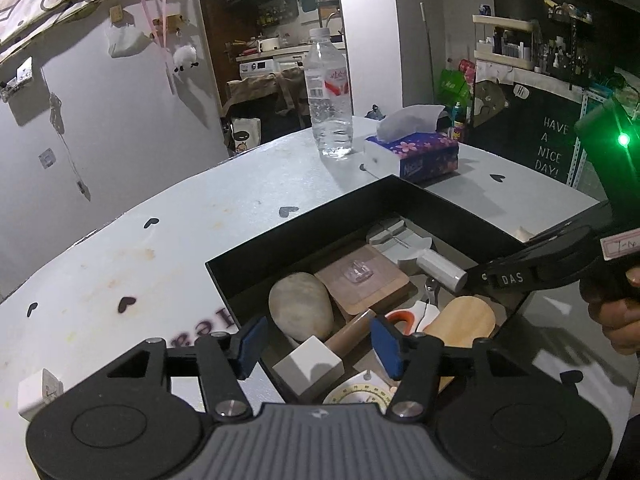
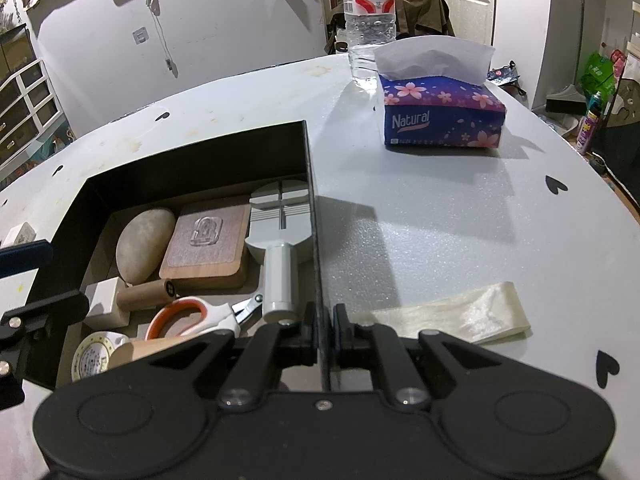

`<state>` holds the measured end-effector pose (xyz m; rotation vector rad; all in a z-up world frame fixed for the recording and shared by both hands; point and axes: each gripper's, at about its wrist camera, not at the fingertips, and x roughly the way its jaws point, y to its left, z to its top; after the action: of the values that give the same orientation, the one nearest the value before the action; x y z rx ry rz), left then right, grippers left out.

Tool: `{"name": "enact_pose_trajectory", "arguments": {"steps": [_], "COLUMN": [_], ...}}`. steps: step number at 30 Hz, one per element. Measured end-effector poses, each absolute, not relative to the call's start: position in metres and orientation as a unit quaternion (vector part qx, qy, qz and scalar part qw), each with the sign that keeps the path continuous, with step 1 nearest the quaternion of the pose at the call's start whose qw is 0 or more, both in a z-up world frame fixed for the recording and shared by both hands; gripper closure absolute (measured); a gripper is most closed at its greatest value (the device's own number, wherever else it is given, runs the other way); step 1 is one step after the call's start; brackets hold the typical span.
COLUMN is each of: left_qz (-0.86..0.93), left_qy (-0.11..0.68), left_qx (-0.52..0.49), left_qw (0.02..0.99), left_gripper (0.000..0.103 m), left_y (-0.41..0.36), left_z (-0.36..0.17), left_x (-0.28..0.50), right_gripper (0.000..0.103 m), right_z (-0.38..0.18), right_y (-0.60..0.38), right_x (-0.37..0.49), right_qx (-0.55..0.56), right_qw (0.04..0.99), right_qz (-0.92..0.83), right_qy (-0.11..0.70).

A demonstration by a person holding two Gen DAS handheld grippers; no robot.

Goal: Organize rigid objects
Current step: 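Lower the white block into the box beside the stone, release, then move the left gripper to the white charger plug and grasp it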

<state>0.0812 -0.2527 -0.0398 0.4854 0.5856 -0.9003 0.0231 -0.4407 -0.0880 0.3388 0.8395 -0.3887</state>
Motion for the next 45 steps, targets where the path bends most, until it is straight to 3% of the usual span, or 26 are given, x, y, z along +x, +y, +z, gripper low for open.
{"name": "enact_pose_trajectory", "arguments": {"steps": [8,11,13,21,45], "left_qz": [-0.427,-0.431,-0.431,-0.435,-0.168], "left_qy": [0.280,0.281,0.280,0.282,0.312], "left_qx": [0.224,0.217,0.211,0.183,0.070], "left_qw": [0.830,0.829,0.831,0.835,0.932], "left_gripper": [0.042,0.031,0.017,0.004,0.000], "left_y": [-0.252,-0.250,-0.249,-0.242,-0.121], "left_z": [-0.038,-0.036,-0.034,-0.028,-0.062], "left_x": [0.082,0.081,0.081,0.083,0.187], "right_gripper": [0.093,0.093,0.093,0.093,0.093], "right_z": [-0.088,-0.088,-0.088,-0.088,-0.088], "right_y": [-0.441,-0.441,-0.441,-0.441,-0.441], "right_x": [0.022,0.022,0.022,0.022,0.022], "right_qx": [0.163,0.163,0.163,0.163,0.162], "right_qw": [0.881,0.881,0.881,0.881,0.881], "right_qz": [-0.187,-0.187,-0.187,-0.187,-0.188], "right_qy": [0.403,0.403,0.403,0.403,0.403]}}
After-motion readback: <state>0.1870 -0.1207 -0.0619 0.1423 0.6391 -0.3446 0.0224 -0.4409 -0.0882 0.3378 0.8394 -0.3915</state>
